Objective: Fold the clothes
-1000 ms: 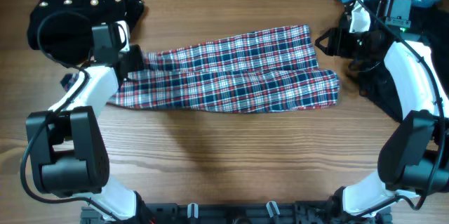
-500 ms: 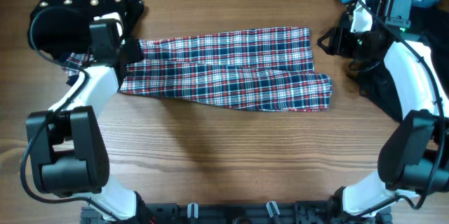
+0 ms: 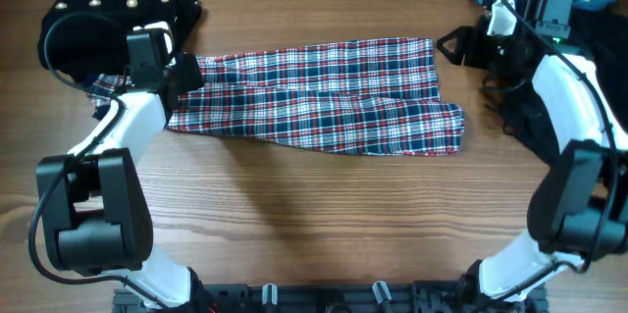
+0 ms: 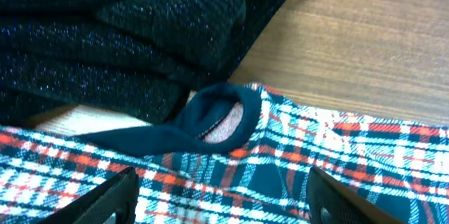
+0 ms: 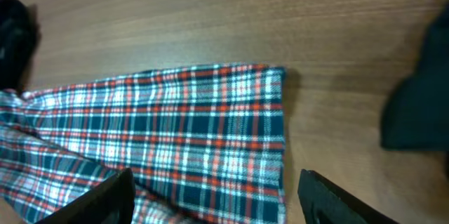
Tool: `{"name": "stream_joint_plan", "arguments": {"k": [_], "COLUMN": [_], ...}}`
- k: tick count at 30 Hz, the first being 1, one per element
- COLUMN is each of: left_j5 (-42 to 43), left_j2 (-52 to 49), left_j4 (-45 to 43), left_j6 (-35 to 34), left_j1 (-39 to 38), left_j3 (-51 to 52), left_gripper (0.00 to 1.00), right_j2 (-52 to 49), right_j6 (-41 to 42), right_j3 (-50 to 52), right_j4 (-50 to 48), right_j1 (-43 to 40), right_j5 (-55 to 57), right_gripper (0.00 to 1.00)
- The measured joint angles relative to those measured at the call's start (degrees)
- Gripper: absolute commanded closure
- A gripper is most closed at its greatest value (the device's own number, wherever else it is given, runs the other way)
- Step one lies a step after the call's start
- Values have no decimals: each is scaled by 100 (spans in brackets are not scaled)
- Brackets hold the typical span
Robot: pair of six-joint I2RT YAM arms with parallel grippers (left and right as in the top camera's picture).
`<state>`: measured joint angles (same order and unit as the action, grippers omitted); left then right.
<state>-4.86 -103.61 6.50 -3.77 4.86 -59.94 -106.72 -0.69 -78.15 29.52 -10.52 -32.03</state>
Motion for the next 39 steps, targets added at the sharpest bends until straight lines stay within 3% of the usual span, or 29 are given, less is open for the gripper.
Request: {"name": "stream_joint_plan", "arguments": {"k": [9, 19, 39], "left_j5": [-4, -4, -4], "left_j2": [197, 321, -669], "left_j4": [586, 671, -564], "left_j6": [0, 0, 0], "left_j1": [0, 0, 0], "left_j3": [-221, -293, -304], "left_gripper": [24, 26, 18], "right_j2": [-920, -1279, -1582], "right_j6": [85, 87, 39], "right_j3": [0, 0, 0], "right_j4": [-973, -1725, -2081], "right_j1": [55, 155, 199], "right_j5": [-588, -649, -197], "right_gripper": [22, 22, 21]}}
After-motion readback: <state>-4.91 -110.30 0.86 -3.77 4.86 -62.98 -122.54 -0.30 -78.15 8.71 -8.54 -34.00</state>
